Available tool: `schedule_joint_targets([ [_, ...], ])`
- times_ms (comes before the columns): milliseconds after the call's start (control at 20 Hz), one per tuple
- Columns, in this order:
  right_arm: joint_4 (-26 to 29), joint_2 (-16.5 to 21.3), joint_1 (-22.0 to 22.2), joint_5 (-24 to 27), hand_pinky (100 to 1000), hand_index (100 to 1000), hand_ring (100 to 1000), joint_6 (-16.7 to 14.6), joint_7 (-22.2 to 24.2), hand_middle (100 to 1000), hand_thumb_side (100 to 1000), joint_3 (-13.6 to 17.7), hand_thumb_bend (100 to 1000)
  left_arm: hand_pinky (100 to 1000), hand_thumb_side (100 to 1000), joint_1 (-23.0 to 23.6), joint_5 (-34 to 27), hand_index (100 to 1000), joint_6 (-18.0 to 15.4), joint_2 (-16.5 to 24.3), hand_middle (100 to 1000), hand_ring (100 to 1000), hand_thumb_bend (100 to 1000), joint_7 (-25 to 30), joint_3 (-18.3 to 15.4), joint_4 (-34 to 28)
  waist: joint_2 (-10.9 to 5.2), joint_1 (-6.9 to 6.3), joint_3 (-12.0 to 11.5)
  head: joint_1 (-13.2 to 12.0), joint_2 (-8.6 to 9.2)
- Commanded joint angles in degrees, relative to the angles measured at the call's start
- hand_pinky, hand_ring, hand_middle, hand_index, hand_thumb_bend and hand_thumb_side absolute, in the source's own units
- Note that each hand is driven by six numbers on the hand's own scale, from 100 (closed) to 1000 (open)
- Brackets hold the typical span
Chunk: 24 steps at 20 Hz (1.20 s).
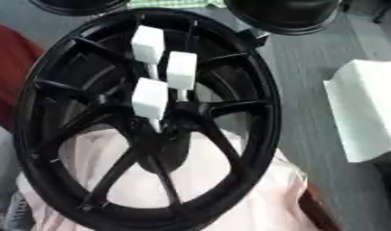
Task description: Pull the pin out of the wheel hub.
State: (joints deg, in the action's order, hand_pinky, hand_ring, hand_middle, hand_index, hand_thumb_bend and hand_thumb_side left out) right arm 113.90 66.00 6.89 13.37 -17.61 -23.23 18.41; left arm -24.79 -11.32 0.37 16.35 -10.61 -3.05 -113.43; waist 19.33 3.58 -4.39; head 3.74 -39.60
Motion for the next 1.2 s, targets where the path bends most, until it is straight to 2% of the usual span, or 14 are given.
schedule_joint_targets([
  [50,0.69,5.16,-2.56,3.68,792,828,820,1.84,1.42,764,379,1.03,100,644,751,-0.47,0.24,814,-0.01,1.89,573,624,100,-0.23,-0.27,-1.16,-0.81,0.16,-0.09,0.99,0.41],
  [450,0.69,10.57,-11.62,8.93,796,828,823,4.78,6.01,767,350,-2.02,100,644,748,-0.82,0.19,814,0.15,2.31,573,624,100,0.09,0.10,-1.16,-0.83,0.61,-0.87,2.40,0.25],
  [700,0.69,12.30,-17.27,8.03,800,828,825,3.98,12.03,772,303,-5.77,100,644,750,-1.32,-0.01,814,0.17,2.02,572,624,100,0.51,0.50,-1.16,-0.53,1.07,-2.66,3.58,-0.13],
  [900,0.69,12.55,-21.56,7.97,801,829,827,3.78,15.64,776,304,-8.62,100,644,750,-1.98,-0.24,814,0.22,1.65,572,623,100,1.00,0.97,-1.16,-0.16,1.31,-4.14,4.82,0.05],
  [1200,0.69,12.41,-23.90,4.25,819,825,834,4.05,20.62,781,271,-12.56,100,645,749,-2.66,-0.23,814,-0.01,1.53,572,623,100,1.10,0.93,-1.16,0.36,2.22,-6.26,6.00,0.78],
])
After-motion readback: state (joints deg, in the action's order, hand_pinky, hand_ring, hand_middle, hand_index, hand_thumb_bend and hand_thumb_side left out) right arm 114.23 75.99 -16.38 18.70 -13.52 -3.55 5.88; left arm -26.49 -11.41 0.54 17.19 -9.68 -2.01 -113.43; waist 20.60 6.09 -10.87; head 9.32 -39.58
